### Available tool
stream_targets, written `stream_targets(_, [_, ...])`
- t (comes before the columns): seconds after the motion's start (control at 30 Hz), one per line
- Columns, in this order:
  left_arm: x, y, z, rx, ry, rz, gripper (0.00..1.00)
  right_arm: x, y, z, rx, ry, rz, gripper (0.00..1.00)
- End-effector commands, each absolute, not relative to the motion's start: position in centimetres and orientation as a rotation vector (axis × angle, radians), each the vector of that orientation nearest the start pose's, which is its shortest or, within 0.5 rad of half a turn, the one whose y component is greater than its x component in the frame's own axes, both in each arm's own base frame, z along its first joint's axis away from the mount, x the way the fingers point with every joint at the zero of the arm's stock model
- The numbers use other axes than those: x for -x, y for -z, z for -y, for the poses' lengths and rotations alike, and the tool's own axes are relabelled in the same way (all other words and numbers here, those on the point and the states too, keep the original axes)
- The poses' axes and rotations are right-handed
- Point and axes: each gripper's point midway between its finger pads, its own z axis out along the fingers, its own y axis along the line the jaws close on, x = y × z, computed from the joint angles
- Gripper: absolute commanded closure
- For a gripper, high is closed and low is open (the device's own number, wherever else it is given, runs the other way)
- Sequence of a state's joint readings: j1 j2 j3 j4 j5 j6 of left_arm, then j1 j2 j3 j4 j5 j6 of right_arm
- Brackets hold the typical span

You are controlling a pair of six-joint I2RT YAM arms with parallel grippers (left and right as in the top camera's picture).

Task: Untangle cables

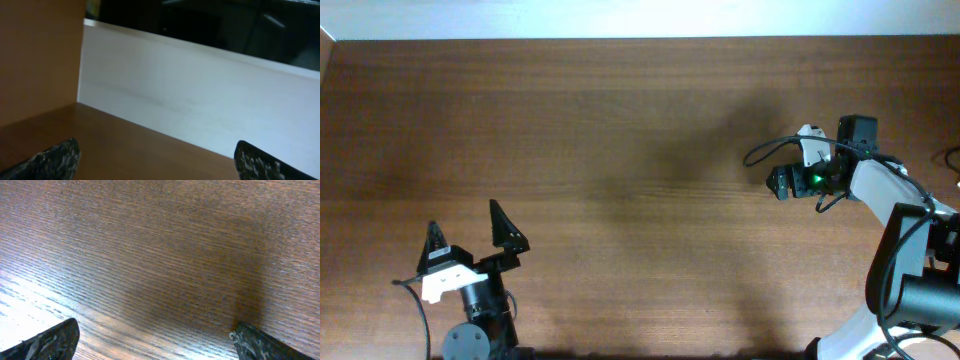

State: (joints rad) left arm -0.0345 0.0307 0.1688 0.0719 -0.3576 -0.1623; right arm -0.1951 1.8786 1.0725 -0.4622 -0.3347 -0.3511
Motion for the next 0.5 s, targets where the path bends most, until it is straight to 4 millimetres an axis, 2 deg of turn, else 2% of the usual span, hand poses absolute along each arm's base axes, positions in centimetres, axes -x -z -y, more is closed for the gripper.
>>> stream_targets(0.0, [-22.0, -25.4, -6.7, 0.45, -0.122, -1.246, 0.01, -33.9, 5.2, 1.3, 0.231, -0.396, -2.933, 0.01])
stream_targets(0.07, [-22.3, -24.4, -6.7, 0.449, -0.112, -1.215, 0.01, -33.9, 5.2, 1.3, 0.231, -0.396, -2.933, 0.01])
stream_targets(0.2, [-22.8, -22.3, -6.7, 0.45, -0.139, -1.309, 0.01, -33.9, 5.2, 1.3, 0.231, -0.396, -2.933, 0.01])
stream_targets(0.23, [-22.9, -21.4, -6.7, 0.449, -0.148, -1.347, 0.01, -33.9, 5.2, 1.3, 0.231, -0.396, -2.933, 0.01])
stream_targets(0.3, [-23.3, -18.3, -6.7, 0.444, -0.182, -1.478, 0.01, -33.9, 5.2, 1.3, 0.231, -0.396, -2.933, 0.01])
stream_targets(0.37, [-23.2, -16.4, -6.8, 0.446, -0.21, -1.56, 0.01, -33.9, 5.2, 1.3, 0.231, -0.396, -2.933, 0.01])
stream_targets(0.47, [-23.2, -16.4, -6.9, 0.406, -0.253, -1.571, 0.01, -33.9, 5.2, 1.3, 0.231, -0.396, -2.933, 0.01])
